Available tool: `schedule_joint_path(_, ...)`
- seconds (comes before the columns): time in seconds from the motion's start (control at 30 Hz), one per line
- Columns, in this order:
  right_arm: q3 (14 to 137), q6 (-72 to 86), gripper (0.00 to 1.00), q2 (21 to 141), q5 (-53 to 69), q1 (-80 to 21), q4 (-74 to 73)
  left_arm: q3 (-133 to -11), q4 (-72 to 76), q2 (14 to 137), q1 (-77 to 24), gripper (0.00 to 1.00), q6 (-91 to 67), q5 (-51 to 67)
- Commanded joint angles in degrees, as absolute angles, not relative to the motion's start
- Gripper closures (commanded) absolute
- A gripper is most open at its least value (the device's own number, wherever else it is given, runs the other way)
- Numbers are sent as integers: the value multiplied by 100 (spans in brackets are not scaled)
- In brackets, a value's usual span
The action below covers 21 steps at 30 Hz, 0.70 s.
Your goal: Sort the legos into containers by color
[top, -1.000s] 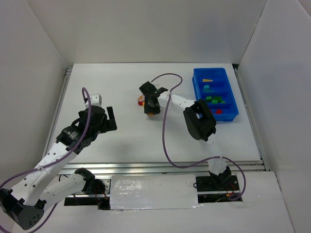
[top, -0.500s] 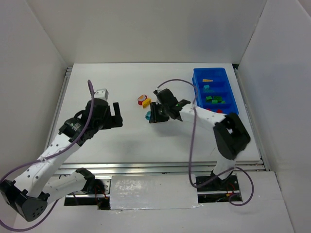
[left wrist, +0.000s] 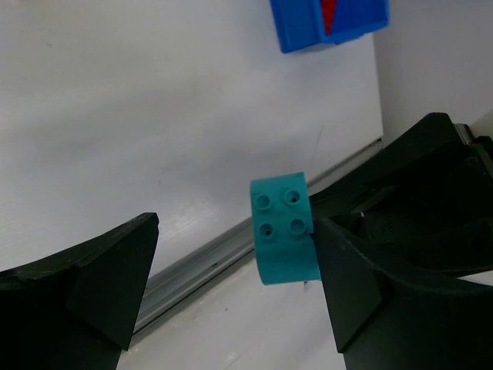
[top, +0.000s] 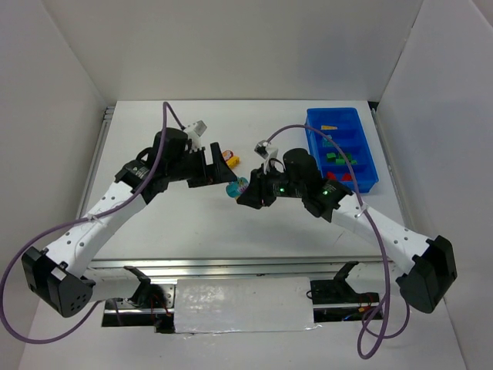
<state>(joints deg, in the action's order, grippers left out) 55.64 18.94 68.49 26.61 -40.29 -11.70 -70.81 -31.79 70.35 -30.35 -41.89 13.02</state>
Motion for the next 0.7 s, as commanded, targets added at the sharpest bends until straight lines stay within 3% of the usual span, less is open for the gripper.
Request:
schedule_joint_path(0.0,5529,1793,96,6452,2524,-4122,-914,-7242,-2725,7066,-3138,6,-4482,2452)
schedule_joint_path(0.3,5326,1767,98,6091,2329,-4131,-923,-6952,-2690,7066,-3164,12,-4605,2776)
schedule_joint_path(0.67,5704,1371,95,6267,2540,-4280,-1274,-7093,-2523,7365,-3480,43,-4605,3093)
